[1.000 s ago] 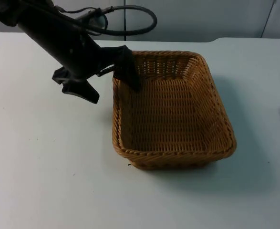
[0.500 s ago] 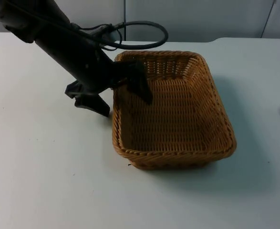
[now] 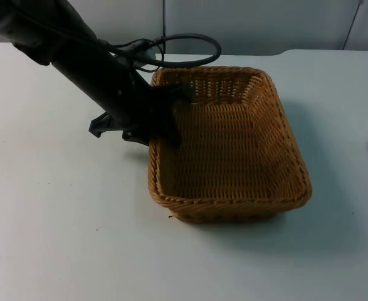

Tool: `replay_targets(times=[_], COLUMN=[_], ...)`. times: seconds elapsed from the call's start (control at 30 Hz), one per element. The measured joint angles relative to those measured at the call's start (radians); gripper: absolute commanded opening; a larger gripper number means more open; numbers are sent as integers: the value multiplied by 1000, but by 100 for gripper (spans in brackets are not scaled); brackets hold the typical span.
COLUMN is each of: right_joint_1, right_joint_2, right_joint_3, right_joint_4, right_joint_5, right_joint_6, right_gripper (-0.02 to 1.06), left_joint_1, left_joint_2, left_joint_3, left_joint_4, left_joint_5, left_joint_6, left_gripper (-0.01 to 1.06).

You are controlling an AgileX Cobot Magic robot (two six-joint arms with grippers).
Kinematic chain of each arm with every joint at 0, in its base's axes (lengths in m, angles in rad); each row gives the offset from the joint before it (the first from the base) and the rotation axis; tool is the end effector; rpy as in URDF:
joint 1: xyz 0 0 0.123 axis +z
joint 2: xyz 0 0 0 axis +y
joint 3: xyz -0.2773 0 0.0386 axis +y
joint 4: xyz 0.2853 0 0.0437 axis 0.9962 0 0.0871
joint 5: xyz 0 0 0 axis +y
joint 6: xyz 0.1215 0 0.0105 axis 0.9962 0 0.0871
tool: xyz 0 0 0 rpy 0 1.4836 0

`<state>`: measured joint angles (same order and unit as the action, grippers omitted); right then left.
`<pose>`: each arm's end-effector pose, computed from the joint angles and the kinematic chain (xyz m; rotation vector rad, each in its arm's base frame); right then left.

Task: Pick up the basket with the left hand and place the ball into the basket with the right hand.

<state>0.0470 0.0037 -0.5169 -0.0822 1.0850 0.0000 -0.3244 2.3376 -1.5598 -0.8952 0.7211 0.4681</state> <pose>0.0579 -0.0061 0.2842 -0.0426 2.0529 -0.0693 0.4468 -0.2166 0.0297 0.2043 2.8046 -0.9041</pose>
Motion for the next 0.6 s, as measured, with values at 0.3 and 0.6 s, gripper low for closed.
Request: replay_targets(times=[0.3, 0.6], right_joint_1=[0, 0], right_joint_2=[0, 0], right_joint_3=[0, 0], right_joint_4=[0, 0], right_joint_5=[0, 0], right_joint_6=[0, 0], right_gripper=[76, 76], left_joint_1=[-3, -3], left_joint_2=[2, 2], left_joint_3=[0, 0], left_joint_4=[-28, -20], left_joint_5=[-11, -19], left_joint_6=[-5, -83], left_gripper=[0, 0])
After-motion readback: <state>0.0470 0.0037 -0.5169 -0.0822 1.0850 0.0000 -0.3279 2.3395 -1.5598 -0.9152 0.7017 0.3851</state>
